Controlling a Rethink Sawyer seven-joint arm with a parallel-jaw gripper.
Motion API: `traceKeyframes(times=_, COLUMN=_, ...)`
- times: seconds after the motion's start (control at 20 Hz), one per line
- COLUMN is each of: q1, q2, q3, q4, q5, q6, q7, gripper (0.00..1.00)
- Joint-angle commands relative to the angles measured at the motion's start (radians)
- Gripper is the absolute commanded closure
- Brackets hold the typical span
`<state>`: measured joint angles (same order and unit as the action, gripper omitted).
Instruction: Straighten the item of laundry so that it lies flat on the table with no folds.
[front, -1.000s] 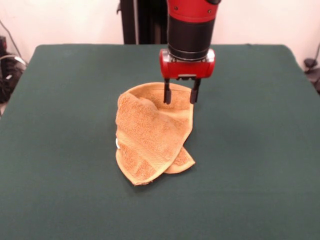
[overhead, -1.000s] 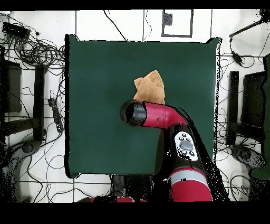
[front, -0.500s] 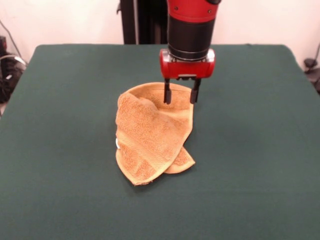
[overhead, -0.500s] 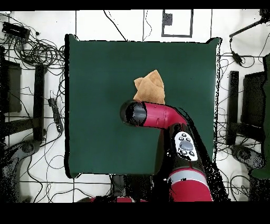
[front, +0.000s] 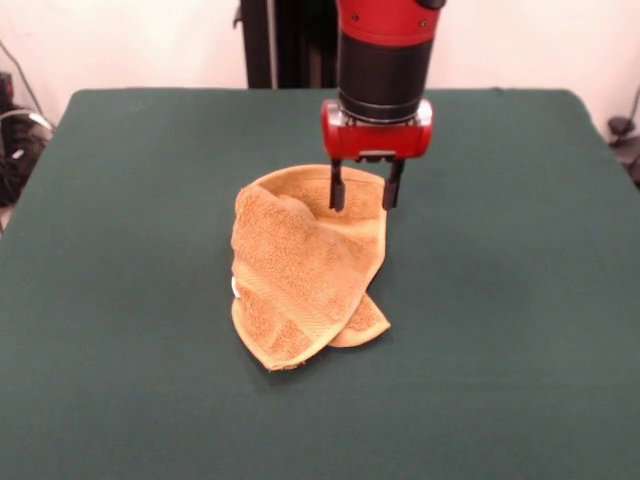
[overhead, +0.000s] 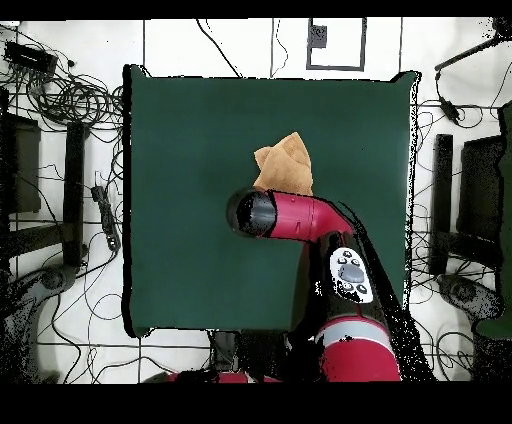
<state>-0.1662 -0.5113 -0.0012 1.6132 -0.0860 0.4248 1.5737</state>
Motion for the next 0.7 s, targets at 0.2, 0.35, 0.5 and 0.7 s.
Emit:
traceKeyframes(times=0.2, q1=0.053, q2=0.049, q3=0.063, q4=-0.041, q5=-0.055, q6=-0.011, q7=0.072, gripper=0.0)
traceKeyframes(times=0.35, q1=0.053, q2=0.032, q3=0.073, q4=0.001, q5=-0.053, q6=-0.035, q7=0.087, gripper=0.0)
traceKeyframes(times=0.5, q1=0.053, q2=0.026, q3=0.077, q4=0.022, q5=-0.061, q6=-0.073, q7=0.091, gripper=0.0)
traceKeyframes(times=0.7, q1=0.049, q2=0.019, q3=0.091, q4=0.066, q5=-0.054, q6=-0.123, q7=0.121, gripper=0.0)
